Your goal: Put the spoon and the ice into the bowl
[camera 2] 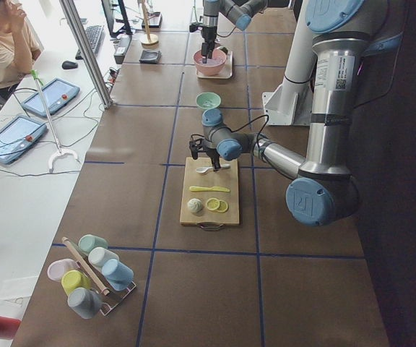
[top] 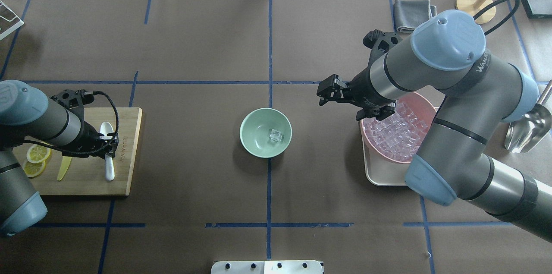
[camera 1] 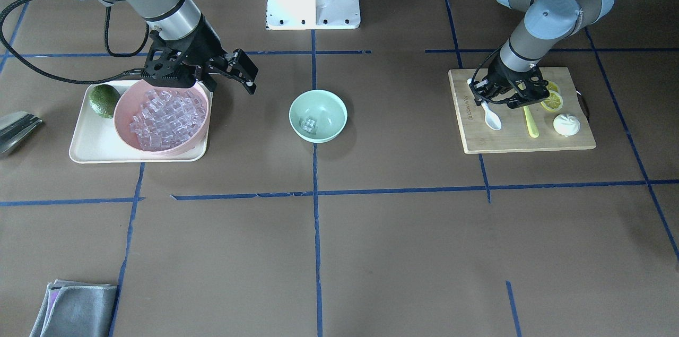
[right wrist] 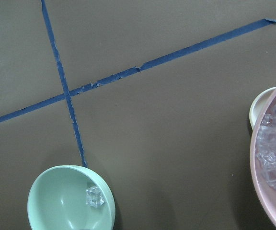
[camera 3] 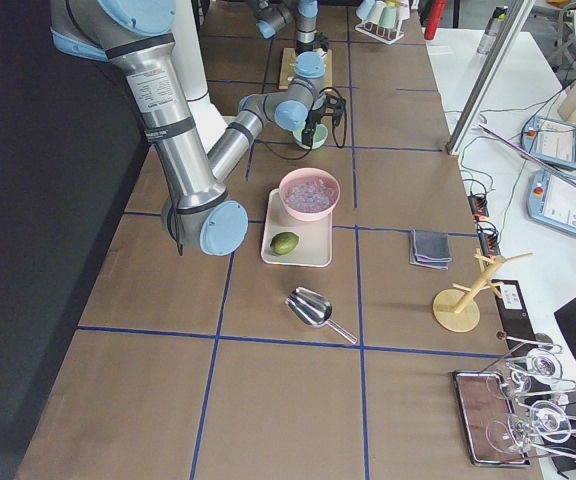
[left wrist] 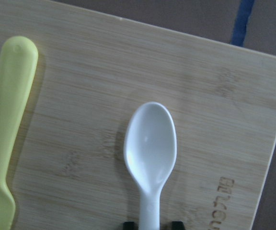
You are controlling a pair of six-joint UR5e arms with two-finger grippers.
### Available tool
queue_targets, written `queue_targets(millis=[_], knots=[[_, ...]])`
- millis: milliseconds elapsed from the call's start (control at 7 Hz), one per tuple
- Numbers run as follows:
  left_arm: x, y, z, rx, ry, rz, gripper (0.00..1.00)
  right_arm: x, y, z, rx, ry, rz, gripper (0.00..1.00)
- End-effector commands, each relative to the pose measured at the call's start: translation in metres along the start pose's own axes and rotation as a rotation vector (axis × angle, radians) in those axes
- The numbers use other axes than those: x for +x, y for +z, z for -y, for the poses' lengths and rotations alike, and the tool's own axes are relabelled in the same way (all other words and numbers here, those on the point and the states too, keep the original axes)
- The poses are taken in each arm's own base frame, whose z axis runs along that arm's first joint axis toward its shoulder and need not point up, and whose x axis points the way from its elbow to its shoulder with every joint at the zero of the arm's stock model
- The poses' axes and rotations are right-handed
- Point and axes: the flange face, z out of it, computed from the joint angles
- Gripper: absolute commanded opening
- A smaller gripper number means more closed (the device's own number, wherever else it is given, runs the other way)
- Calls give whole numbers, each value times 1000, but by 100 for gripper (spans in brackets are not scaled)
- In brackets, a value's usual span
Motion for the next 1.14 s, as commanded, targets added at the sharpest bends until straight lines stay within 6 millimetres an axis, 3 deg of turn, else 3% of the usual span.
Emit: queue_targets(millis=[0, 143, 286, 571, 714, 857, 1000], knots=[[3, -2, 0, 2, 3, -6, 0, 0, 0, 0, 3, 0, 0, 100], [9, -10, -3, 4, 13, -25, 0, 0, -1, 1, 3, 0, 1, 100], [27, -34, -12, 15, 39, -77, 0, 4, -10, 0, 5, 0, 10, 100], [138, -80, -11, 51, 92, -236, 0, 47, -27, 3, 21, 15, -11, 100], [206, -81, -32, 19, 135, -284, 0, 74, -36, 3, 24, -18, -31, 100], [262, -77, -48, -5, 154, -309, 0, 98, -44, 4, 31, -69, -50, 100], [302, -70, -57, -23, 175, -321, 0, 109, -47, 7, 26, -83, -59, 100]])
